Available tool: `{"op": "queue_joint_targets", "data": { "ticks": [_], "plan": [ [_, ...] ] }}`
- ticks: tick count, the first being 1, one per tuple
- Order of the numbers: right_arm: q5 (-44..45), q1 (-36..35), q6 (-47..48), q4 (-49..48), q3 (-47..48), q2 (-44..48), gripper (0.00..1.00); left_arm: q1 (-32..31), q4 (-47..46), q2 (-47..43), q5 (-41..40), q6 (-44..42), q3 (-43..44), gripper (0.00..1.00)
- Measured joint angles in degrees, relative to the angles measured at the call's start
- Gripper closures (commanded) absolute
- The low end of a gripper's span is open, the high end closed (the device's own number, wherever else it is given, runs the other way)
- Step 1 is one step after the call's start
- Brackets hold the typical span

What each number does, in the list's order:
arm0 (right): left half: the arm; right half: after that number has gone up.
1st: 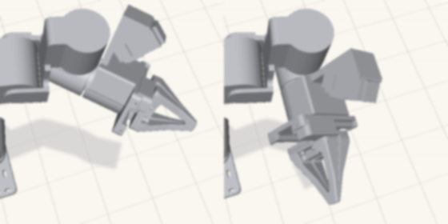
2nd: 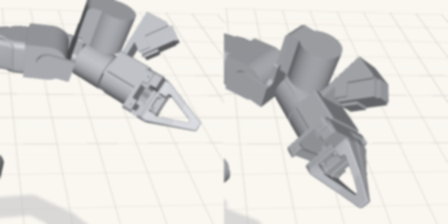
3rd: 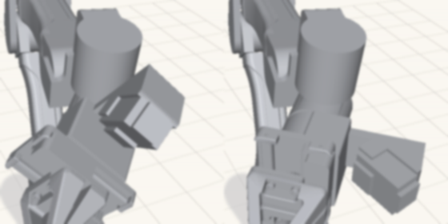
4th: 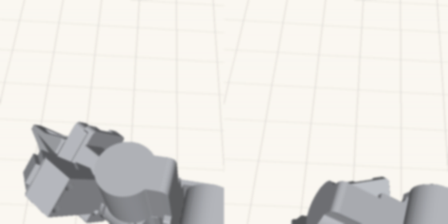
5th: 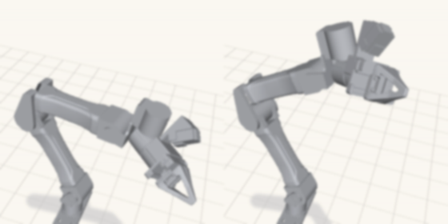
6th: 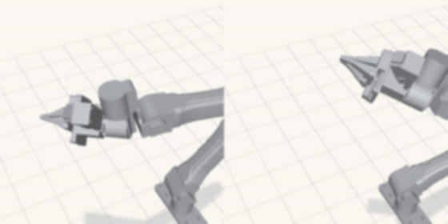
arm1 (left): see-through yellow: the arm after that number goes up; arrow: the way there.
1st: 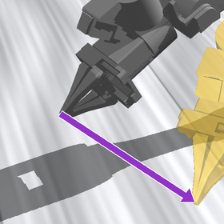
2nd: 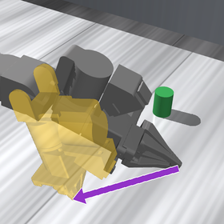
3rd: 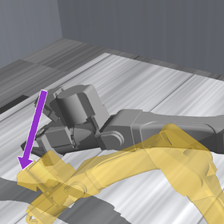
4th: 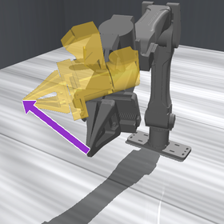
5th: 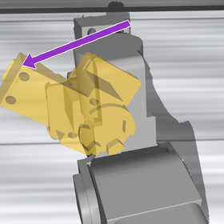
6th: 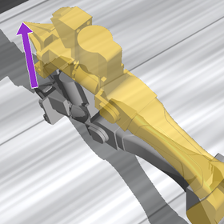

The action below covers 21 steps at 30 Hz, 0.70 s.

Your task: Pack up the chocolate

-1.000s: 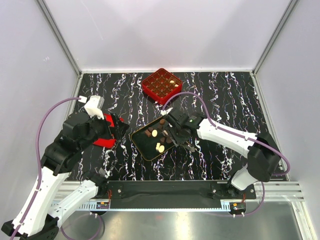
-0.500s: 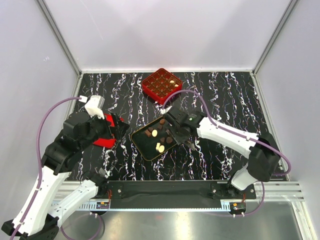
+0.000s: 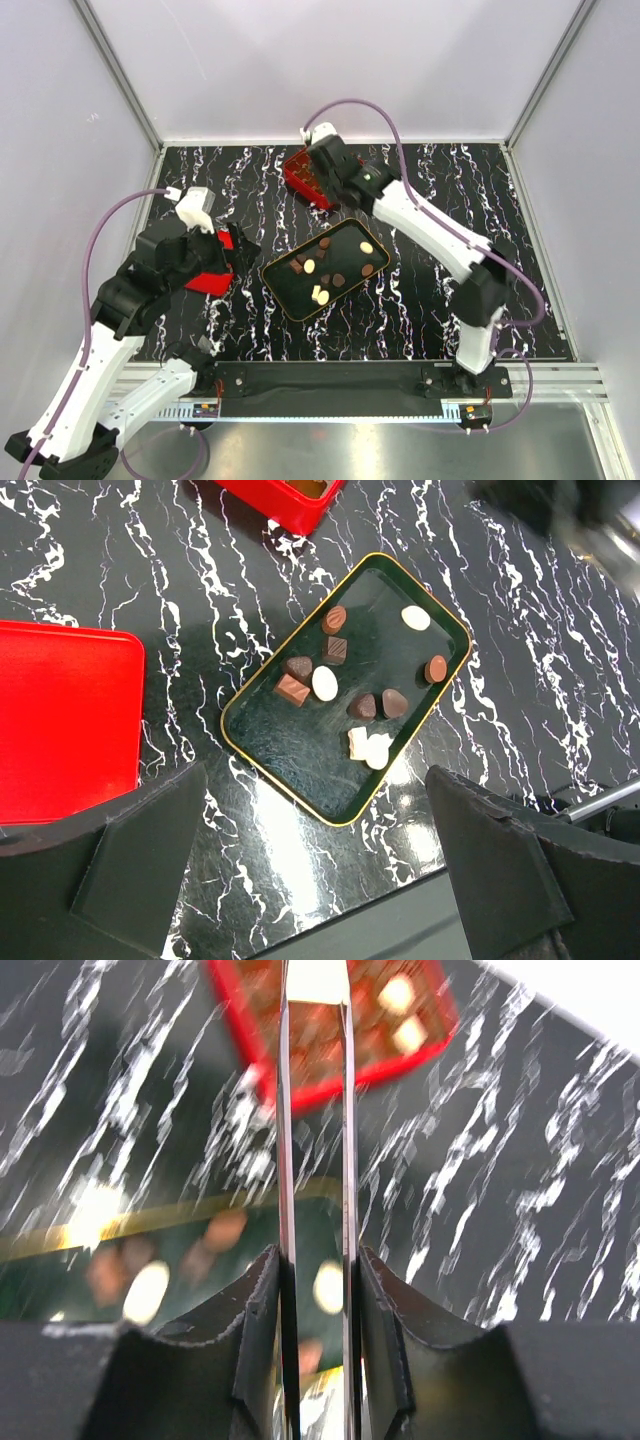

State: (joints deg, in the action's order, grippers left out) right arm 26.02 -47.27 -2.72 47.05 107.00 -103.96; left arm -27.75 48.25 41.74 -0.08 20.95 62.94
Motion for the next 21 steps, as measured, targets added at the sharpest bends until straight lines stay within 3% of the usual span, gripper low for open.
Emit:
{"op": "queue_joint_targets", "data": {
  "ticks": [6, 12, 21],
  "plan": [
    [1.53, 7.28, 5.53, -8.37, 13.07, -14.88, 0.61, 0.0, -0.7, 0.11, 0.02, 0.02, 0.02, 0.01],
    [1.4, 11.76, 8.5, -10.93, 21.94, -23.93, 0.6, 0.0, -2.16, 1.64, 0.35, 0.13, -0.02, 0.01],
    [-1.73, 13.84, 9.35, -15.19, 20.22, -26.53, 0.61, 0.0, -4.11, 3.82, 0.72, 0.5, -2.49, 0.01]
  ]
}}
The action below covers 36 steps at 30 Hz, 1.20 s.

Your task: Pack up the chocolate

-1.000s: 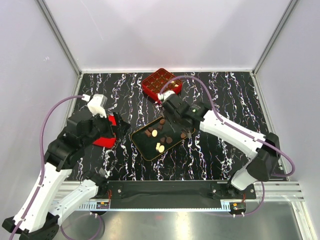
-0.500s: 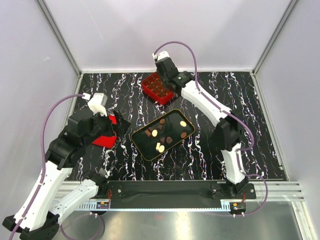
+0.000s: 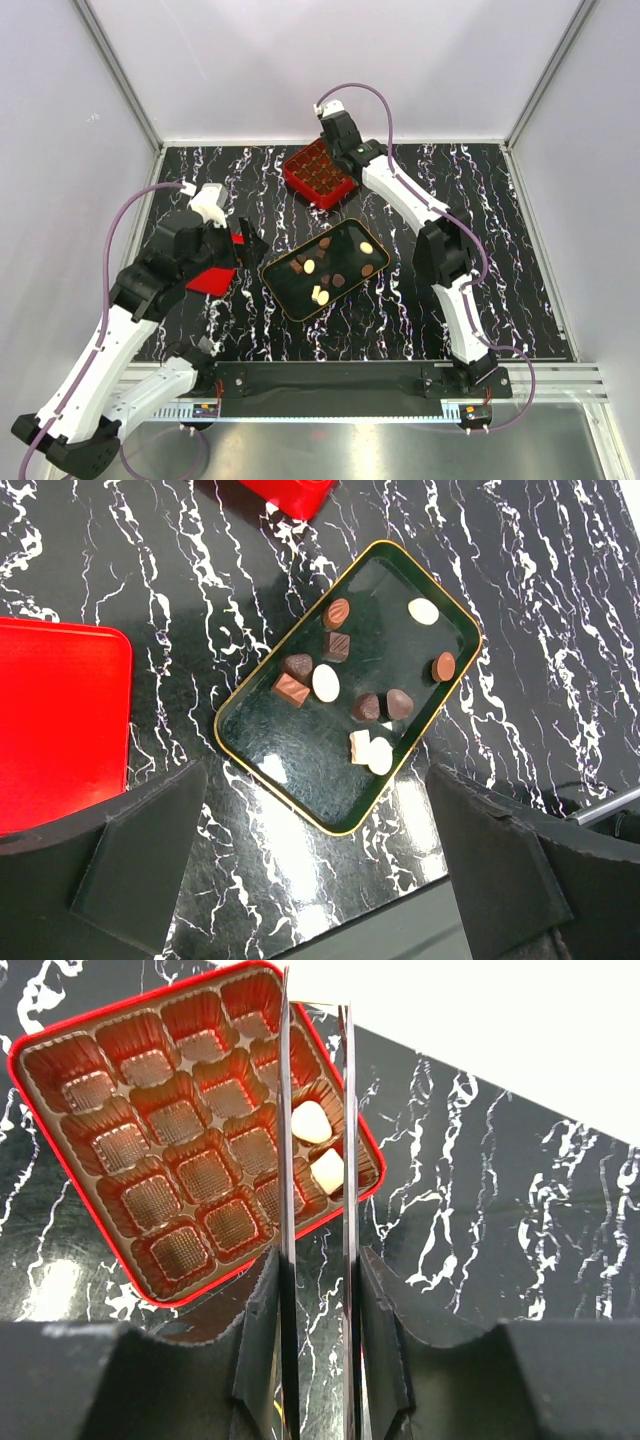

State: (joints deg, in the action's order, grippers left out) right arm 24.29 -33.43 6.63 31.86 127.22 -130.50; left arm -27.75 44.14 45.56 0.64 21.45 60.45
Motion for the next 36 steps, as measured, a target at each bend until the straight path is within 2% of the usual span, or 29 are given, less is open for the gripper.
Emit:
{"op": "queue_joint_targets", "data": {
  "ticks": [14, 19, 29, 36],
  "plan": [
    [-3.61, 1.09, -1.27, -2.71, -3.96, -4.48, 0.6, 0.0, -0.31, 0.31, 0.0, -0.07, -0.11, 0.01],
    [-4.02, 1.18, -1.51, -3.28, -5.38, -4.55, 0.55, 0.0, -0.31, 0.42, 0.0, -0.44, -0.11, 0.01],
    [-3.87, 1.31, -0.98, -3.43, -4.92, -4.55, 0.5, 0.0, -0.24, 0.79, 0.0, -0.68, -0.09, 0.01],
    [-3.93, 1.36, -0.85, -2.62, -3.93, -3.28, 0.52, 0.0, 0.24, 0.72, -0.02, -0.94, 0.15, 0.01]
  ]
}}
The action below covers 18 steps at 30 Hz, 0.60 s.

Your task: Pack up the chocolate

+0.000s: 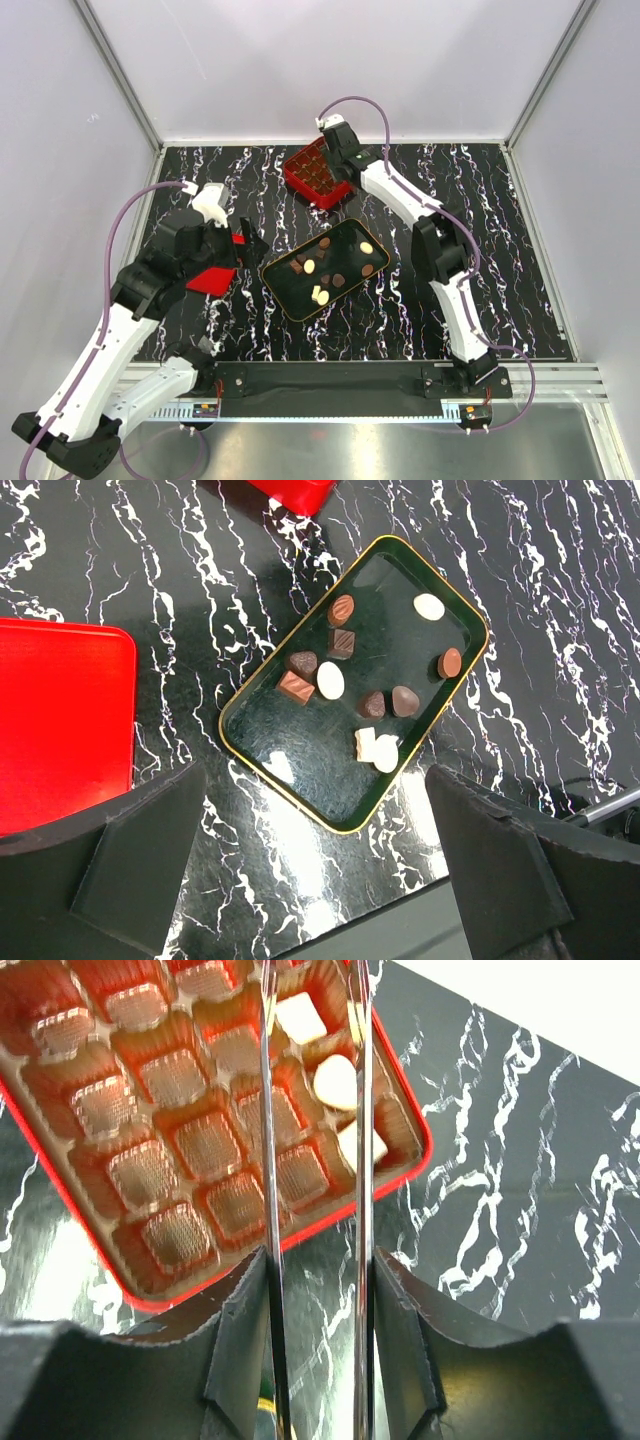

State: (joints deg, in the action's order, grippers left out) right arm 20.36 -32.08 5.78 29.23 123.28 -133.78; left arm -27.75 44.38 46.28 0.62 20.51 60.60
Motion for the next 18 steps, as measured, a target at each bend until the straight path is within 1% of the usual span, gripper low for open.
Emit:
{"op": "queue_joint_targets", "data": {
  "ticks": [2, 4, 8, 10, 13, 18],
  "plan": [
    [-0.33, -0.02, -0.24, 0.9, -2.4, 2.62, 0.52, 0.0, 0.15, -0.26, 0.0, -0.22, 0.31, 0.01],
    [-1.44, -0.15, -0.52, 1.01, -7.19, 6.99, 0.52, 0.0, 0.13, -0.85, 0.0, -0.55, 0.46, 0.01],
    [-3.93, -1.7, -0.61, 2.45, -22.08, 21.11, 0.52, 0.02, 0.35, -2.43, -0.66, -0.81, 0.46, 0.01],
    [-5.22, -3.8, -0.66, 2.95, -29.55, 28.65, 0.51, 0.02, 0.68, -2.84, -0.7, -0.81, 0.52, 0.01],
    [-8.92, -8.22, -1.11, 4.37, -37.94, 37.92, 0.51, 0.02, 0.81, -3.06, -0.7, -0.76, 0.55, 0.01],
    [-15.87, -13.35, -1.6, 7.61, -47.39, 47.1, 0.5, 0.02, 1.05, -2.97, -0.74, -0.74, 0.55, 0.01]
  ]
}}
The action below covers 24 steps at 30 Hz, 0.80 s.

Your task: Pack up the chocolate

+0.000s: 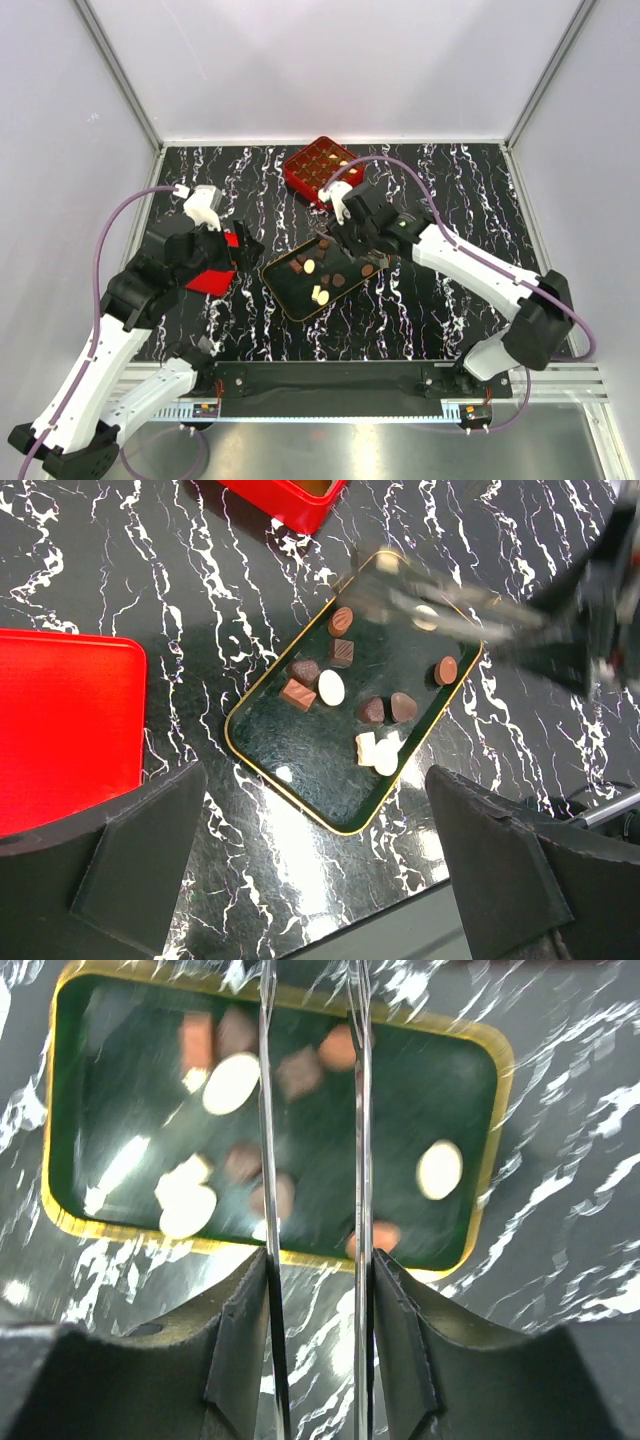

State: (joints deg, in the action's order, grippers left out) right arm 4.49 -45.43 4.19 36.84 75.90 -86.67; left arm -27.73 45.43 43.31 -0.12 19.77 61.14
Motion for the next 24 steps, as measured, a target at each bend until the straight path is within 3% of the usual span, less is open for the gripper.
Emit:
{"op": "queue_joint_targets", "data": {
  "ticks": [10, 24],
  "plan": [
    [-2.03, -1.6, -5.88, 6.58, -10.95, 4.94, 0.48, 0.0, 0.17, -0.09, -0.48, 0.98, 0.02, 0.01],
    [-1.31, -5.86, -13.55, 10.78, -14.6, 9.25, 0.46, 0.0, 1.27, -1.64, -0.39, 1.49, 0.02, 0.01]
  ]
}}
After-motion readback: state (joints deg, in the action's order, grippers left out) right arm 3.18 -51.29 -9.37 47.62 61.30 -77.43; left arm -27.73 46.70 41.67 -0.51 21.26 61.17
